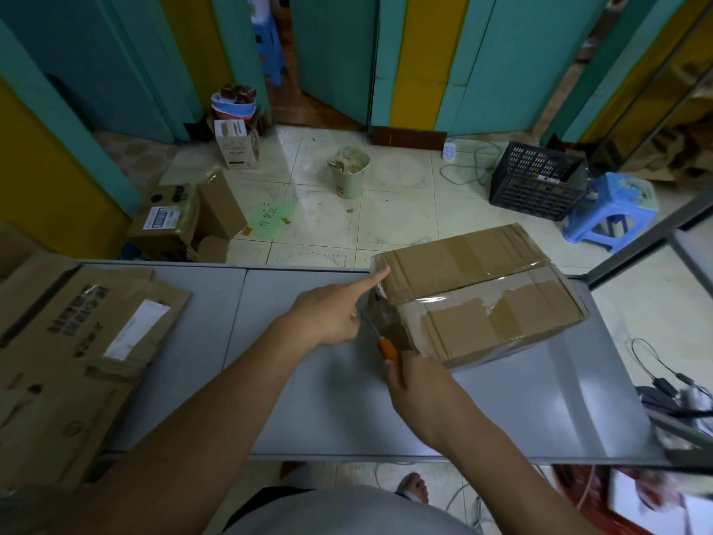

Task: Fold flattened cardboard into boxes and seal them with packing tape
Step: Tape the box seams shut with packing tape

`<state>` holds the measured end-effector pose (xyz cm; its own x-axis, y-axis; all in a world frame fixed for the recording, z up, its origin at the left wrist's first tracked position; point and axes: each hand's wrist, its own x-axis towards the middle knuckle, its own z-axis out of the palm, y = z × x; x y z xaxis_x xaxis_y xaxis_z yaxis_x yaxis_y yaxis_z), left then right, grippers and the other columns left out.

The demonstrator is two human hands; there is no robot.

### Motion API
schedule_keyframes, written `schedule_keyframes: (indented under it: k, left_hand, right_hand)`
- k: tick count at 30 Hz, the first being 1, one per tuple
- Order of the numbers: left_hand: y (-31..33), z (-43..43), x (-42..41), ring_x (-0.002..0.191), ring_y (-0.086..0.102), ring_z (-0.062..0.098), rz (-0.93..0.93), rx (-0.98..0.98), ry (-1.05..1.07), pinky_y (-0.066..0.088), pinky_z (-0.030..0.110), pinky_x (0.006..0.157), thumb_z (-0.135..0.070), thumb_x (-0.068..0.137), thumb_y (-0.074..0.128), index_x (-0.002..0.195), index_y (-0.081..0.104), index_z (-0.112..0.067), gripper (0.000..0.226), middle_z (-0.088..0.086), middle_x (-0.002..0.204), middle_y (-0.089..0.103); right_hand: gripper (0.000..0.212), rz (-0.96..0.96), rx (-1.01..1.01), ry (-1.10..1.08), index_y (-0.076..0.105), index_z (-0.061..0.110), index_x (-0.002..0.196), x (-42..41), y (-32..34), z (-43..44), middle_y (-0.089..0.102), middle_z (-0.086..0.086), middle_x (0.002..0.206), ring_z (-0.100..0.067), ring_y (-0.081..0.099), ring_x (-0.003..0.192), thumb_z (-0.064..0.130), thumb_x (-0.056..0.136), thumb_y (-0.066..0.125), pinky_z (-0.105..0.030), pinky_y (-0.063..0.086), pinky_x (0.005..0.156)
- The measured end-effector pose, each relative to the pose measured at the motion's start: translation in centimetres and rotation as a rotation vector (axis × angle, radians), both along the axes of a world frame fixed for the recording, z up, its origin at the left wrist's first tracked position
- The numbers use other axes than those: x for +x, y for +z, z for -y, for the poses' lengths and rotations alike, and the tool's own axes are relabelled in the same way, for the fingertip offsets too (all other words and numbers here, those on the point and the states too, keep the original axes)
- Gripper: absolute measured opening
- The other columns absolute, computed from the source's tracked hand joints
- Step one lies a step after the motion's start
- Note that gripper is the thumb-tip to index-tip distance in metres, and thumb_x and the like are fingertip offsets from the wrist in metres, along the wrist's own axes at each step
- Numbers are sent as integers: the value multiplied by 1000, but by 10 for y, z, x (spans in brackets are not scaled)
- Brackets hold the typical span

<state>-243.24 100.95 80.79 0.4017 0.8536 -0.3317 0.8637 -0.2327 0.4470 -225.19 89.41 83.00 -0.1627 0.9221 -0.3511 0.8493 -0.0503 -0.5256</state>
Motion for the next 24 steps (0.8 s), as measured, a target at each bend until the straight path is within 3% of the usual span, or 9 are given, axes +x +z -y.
schedule_keyframes:
  k: [4,6,9,11,13,15,17,21,24]
  left_hand:
    - [-1,0,-2,79,66,12,3,1,-11,61,42,76,-16,94,56,151,-8,-75,105,-12,86,70]
    - [-1,-1,-2,80,66,12,1,0,-15,61,44,77,-17,94,60,150,-9,-76,106,-10,88,70]
    - [-1,-2,-3,80,68,15,-19,4,-28,61,45,77,-17,93,62,150,-12,-76,110,-6,90,71]
    - [-1,-3,-4,81,67,15,-30,13,-32,61,45,79,-16,93,61,149,-12,-77,110,-6,89,70]
    - [0,-4,-5,81,66,14,-18,21,-28,60,44,79,-17,92,60,148,-10,-78,109,-9,88,69]
    - [0,-4,-6,80,66,12,4,19,-35,60,44,78,-16,91,60,148,-9,-79,109,-10,86,70]
    - [-2,-3,-7,80,67,13,13,12,-47,61,44,77,-16,90,61,149,-9,-78,110,-9,87,71]
    - [-5,-6,-8,80,68,13,10,1,-69,60,43,73,-15,89,65,149,-10,-78,115,-9,87,72]
    - [-6,-9,-10,79,66,10,22,11,-80,55,35,67,-15,90,64,148,-9,-79,113,-14,86,70]
  right_hand:
    - [40,-46,26,-81,59,16,82,4,-6,14,55,4,64,-12,56,54,37,112,41,-19,44,52]
    - [41,-20,44,-72,57,16,82,3,-10,8,55,4,65,-10,55,54,39,111,39,-17,41,50]
    - [32,73,-1,19,60,10,112,-6,-18,-13,59,-7,84,-28,61,78,30,112,34,-33,49,71]
    - [30,100,-32,50,58,10,122,-9,-21,-23,63,-14,96,-33,62,87,25,112,34,-35,49,78]
    - [32,121,-22,97,61,5,114,-8,-28,-21,67,-18,96,-31,64,82,24,112,34,-37,52,73]
    - [38,102,-1,97,62,3,97,-2,-41,-8,67,-17,82,-31,67,71,28,113,37,-42,56,66]
    - [38,109,-1,75,61,8,100,7,-63,8,67,-12,79,-25,63,65,36,112,39,-39,55,64]
    - [33,145,-66,115,60,16,114,27,-120,33,64,-4,102,-21,64,85,42,111,41,-24,48,76]
    - [36,170,-46,171,56,24,137,38,-154,42,53,0,124,-17,57,110,37,104,58,-19,43,93]
